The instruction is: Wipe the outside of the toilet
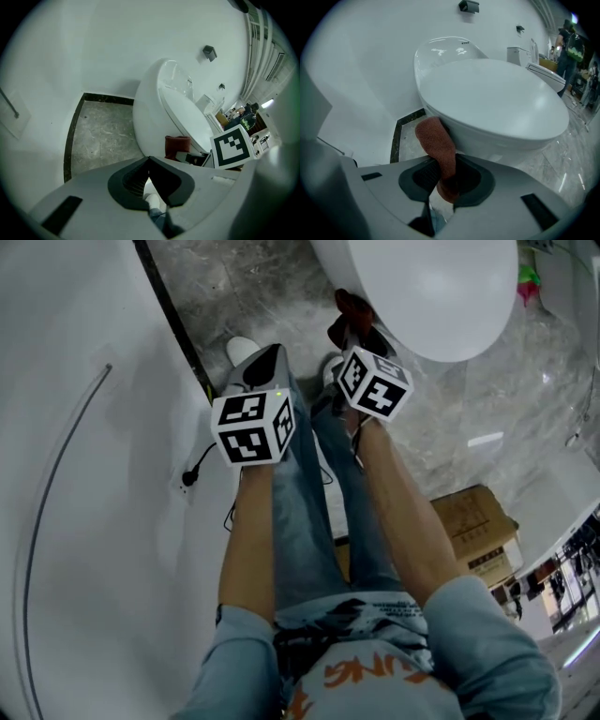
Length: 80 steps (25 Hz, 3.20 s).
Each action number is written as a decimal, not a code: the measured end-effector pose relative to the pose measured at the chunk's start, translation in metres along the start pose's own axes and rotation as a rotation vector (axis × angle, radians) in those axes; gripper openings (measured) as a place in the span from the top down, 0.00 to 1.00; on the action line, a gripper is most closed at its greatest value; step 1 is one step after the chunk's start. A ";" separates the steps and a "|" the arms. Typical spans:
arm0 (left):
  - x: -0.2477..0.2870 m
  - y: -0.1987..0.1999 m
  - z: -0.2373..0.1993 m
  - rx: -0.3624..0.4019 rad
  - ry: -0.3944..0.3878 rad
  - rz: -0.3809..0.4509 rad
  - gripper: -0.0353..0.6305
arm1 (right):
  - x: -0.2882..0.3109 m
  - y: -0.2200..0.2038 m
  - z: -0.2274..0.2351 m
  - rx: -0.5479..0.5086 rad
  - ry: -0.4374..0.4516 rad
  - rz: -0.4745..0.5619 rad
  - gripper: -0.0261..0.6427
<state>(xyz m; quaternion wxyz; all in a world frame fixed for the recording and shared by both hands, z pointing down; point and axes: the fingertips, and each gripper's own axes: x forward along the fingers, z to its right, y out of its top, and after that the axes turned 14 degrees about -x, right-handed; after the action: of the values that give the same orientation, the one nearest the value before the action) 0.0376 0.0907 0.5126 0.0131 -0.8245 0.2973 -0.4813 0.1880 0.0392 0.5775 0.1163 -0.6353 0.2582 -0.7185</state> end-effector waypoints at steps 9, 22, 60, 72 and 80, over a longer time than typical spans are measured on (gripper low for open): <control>0.002 -0.023 0.011 -0.057 0.010 0.016 0.96 | -0.037 -0.028 0.011 0.027 0.012 -0.021 0.85; -0.006 0.018 -0.031 -0.069 0.032 0.010 0.96 | -0.011 0.019 -0.084 -0.092 0.161 0.019 0.85; 0.026 0.086 -0.111 -0.092 0.024 -0.095 0.96 | 0.145 0.102 -0.096 -0.136 0.009 -0.015 0.85; 0.030 0.074 -0.079 -0.052 0.008 -0.098 0.96 | 0.117 0.065 -0.078 -0.137 0.024 -0.047 0.85; 0.033 0.047 -0.057 -0.013 0.008 -0.116 0.96 | 0.097 0.029 -0.059 -0.097 0.030 -0.062 0.85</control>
<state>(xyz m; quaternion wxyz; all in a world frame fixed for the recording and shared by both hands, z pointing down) -0.0188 0.0511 0.5549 -0.0214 -0.8385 0.2523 -0.4825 0.1101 -0.0200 0.6417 0.0595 -0.6371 0.2747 -0.7177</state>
